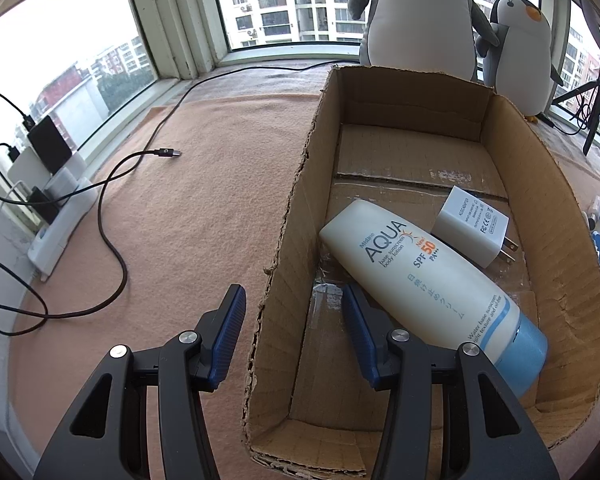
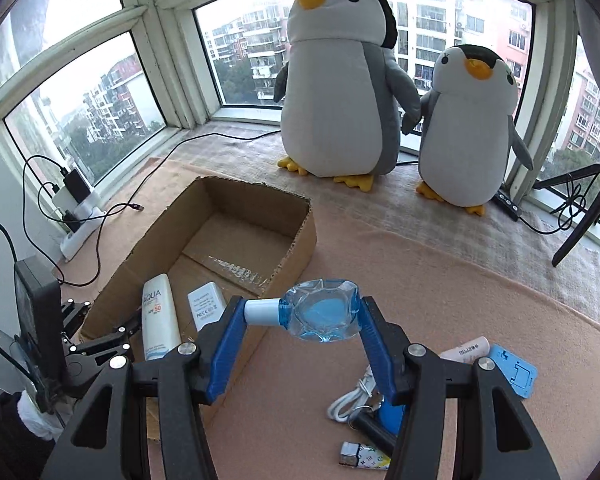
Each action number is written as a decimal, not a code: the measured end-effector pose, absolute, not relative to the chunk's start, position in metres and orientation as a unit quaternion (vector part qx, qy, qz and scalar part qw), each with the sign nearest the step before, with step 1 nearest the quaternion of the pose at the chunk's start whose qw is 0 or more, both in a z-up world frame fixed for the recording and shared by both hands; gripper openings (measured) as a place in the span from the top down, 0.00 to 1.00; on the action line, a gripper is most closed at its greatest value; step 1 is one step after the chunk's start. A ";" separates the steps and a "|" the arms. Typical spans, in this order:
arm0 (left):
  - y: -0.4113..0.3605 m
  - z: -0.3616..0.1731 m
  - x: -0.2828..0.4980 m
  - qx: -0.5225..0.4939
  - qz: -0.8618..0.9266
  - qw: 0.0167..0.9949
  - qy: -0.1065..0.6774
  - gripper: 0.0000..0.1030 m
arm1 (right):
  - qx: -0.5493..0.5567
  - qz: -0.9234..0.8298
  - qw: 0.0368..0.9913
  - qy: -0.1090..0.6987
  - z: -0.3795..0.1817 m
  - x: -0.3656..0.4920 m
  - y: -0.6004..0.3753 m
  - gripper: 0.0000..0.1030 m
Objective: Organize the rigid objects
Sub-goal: 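Carry the sanitizer bottle into the box and open the right gripper, then move the right tool back to the items on the floor, then close the right gripper on the blue round tape measure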
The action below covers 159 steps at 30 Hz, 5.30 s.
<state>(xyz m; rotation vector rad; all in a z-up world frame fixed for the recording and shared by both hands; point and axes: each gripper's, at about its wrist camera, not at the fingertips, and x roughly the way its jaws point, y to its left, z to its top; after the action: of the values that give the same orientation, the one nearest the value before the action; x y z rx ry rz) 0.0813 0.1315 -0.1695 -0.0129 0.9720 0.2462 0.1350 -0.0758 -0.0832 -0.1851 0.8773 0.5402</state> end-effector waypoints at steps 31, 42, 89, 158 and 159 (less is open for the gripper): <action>0.132 -0.170 0.081 -0.007 0.118 0.877 0.466 0.53 | -0.107 0.292 0.854 0.417 -0.107 0.142 0.007 0.19; 0.131 -0.169 0.083 -0.005 0.118 0.877 0.466 0.53 | -0.072 0.305 0.862 0.398 -0.090 0.134 -0.021 0.18; 0.133 -0.169 0.084 -0.003 0.119 0.877 0.466 0.53 | -0.125 0.137 0.844 0.504 -0.166 0.134 -0.182 0.28; 0.133 -0.170 0.084 -0.001 0.120 0.877 0.465 0.53 | -0.098 0.130 0.848 0.505 -0.158 0.139 -0.193 0.55; 0.133 -0.170 0.083 -0.001 0.120 0.877 0.465 0.53 | -0.097 0.132 0.849 0.502 -0.154 0.139 -0.191 0.55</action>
<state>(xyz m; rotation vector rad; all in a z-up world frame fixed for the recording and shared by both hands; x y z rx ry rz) 0.0834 0.1331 -0.1701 -0.0017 0.9696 0.2509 0.1388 -0.1912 -0.1538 -0.2038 1.0572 0.2786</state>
